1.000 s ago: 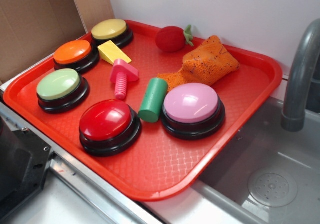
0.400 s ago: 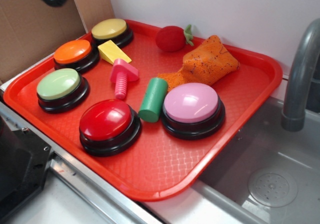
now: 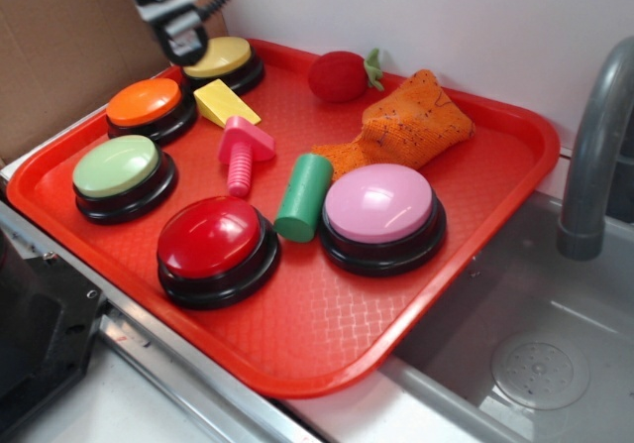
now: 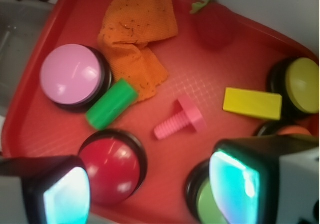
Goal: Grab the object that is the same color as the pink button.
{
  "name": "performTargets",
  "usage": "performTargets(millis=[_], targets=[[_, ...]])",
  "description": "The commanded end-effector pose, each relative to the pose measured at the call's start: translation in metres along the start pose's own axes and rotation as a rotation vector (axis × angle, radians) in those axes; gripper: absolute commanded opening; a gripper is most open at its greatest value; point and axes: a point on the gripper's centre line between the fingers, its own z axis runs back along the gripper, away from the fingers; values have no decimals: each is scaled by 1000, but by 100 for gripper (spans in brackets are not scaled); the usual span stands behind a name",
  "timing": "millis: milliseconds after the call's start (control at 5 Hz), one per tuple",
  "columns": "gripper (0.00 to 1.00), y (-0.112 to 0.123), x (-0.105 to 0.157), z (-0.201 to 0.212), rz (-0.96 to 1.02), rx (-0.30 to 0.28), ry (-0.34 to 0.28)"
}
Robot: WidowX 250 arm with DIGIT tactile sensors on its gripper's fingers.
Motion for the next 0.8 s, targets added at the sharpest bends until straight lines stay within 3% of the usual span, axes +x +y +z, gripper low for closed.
performTargets(millis=[0, 600], targets=[[100, 16, 15, -41, -78, 6, -72], [100, 38, 9, -88, -25, 17, -31]])
